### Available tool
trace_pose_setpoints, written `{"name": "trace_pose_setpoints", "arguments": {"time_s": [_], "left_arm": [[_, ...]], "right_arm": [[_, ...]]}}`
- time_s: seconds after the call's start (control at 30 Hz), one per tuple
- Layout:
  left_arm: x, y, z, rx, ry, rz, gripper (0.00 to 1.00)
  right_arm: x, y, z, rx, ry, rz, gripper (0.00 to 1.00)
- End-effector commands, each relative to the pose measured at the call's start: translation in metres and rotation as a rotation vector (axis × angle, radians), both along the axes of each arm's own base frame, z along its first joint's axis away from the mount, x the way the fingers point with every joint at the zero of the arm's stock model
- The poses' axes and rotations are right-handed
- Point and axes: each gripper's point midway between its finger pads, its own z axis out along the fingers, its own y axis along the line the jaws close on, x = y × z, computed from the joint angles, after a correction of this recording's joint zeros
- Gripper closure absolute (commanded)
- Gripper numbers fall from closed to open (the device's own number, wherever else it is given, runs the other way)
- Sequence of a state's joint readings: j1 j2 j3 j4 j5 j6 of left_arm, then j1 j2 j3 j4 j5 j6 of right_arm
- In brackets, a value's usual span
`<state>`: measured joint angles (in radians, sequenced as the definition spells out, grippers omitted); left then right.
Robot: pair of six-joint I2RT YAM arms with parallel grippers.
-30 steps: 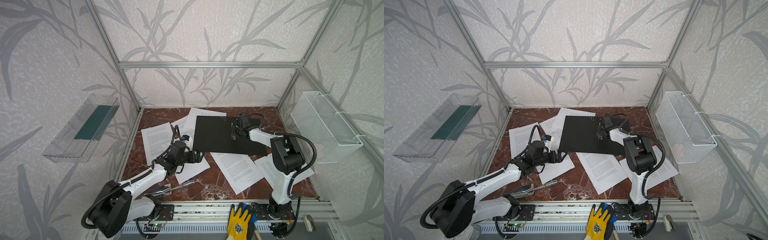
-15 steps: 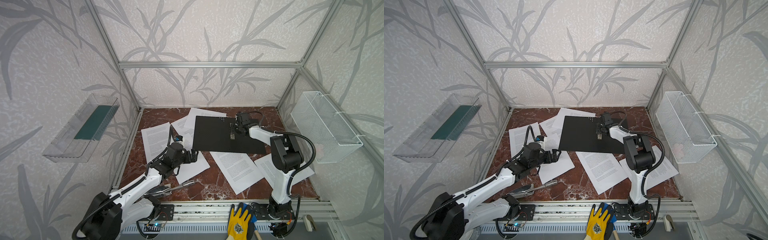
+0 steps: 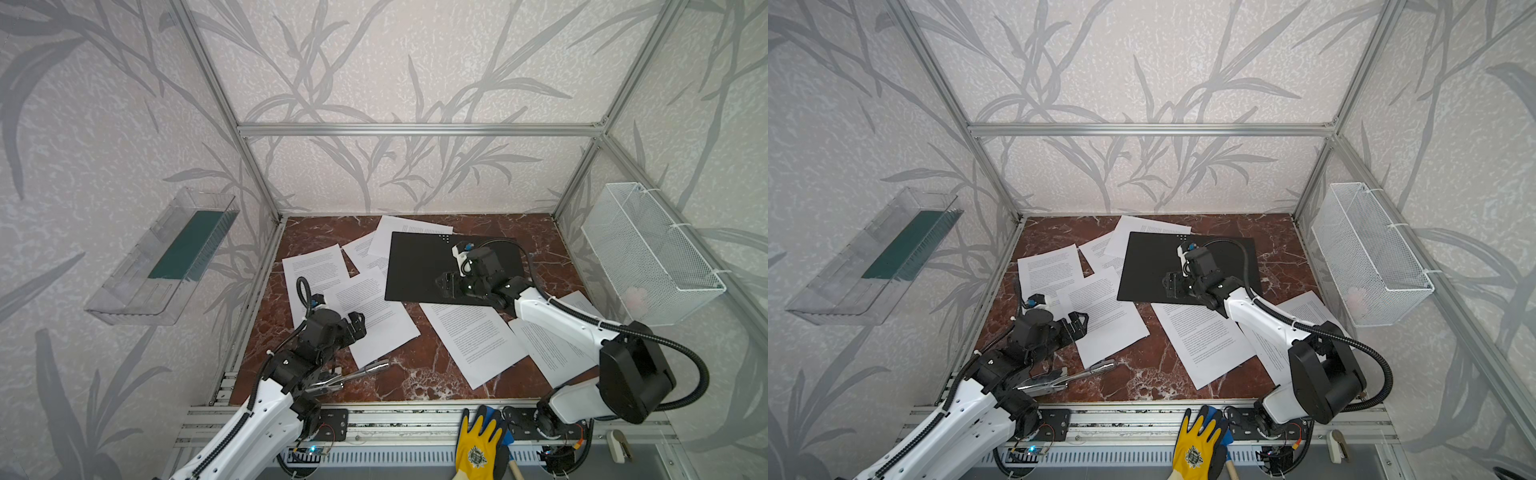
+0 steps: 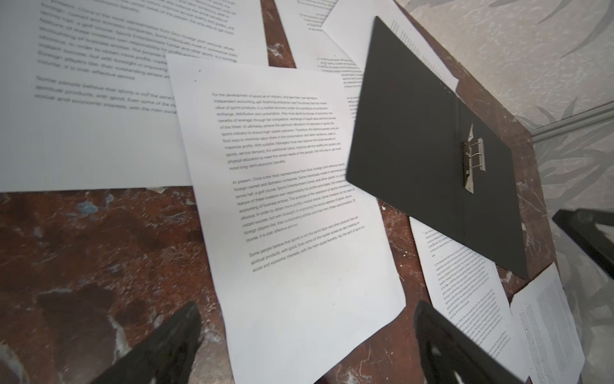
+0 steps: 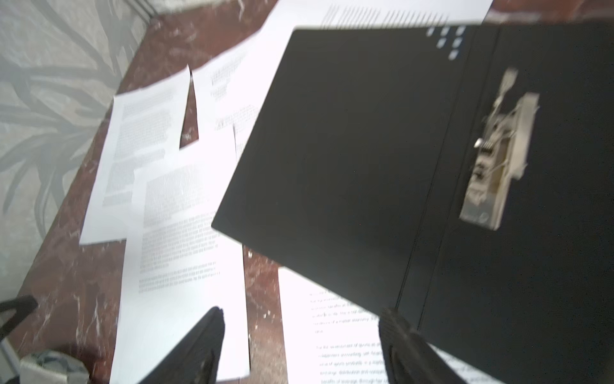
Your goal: Put the files into the folder
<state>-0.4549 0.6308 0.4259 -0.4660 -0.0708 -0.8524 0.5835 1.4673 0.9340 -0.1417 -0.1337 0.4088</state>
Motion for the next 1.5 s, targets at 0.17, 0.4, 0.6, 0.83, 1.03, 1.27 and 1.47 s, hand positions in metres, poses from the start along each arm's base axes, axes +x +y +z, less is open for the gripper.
{"name": "trace_pose_setpoints", "arguments": {"time_s": [0.17, 0.4, 0.6, 0.83, 1.03, 1.27, 1.47], "left_arm": [[-0.014, 0.003, -0.055, -0.102, 0.181, 0.04, 0.1], [-0.002, -0.003, -0.063, -0.166, 0.183, 0.01, 0.1], [0.002, 0.001, -0.071, -0.191, 0.201, 0.022, 0.11], [0.005, 0.002, -0.076, -0.234, 0.188, 0.031, 0.1], [0.009, 0.0, -0.08, -0.281, 0.192, 0.029, 0.1], [0.018, -0.006, -0.082, -0.33, 0.189, 0.024, 0.1], [0.031, -0.015, -0.064, -0.412, 0.1, 0.003, 0.09]], "right_arm": [[-0.061, 0.041, -0.025, 0.081, 0.086, 0.216, 0.28], [-0.072, 0.057, -0.065, 0.102, 0.166, 0.248, 0.29], [-0.075, 0.066, -0.076, 0.102, 0.199, 0.267, 0.27], [-0.077, 0.071, -0.081, 0.123, 0.232, 0.278, 0.23], [-0.081, 0.076, -0.089, 0.138, 0.273, 0.293, 0.2], [-0.082, 0.078, -0.089, 0.151, 0.286, 0.295, 0.2], [-0.085, 0.082, -0.097, 0.17, 0.321, 0.301, 0.2]]}}
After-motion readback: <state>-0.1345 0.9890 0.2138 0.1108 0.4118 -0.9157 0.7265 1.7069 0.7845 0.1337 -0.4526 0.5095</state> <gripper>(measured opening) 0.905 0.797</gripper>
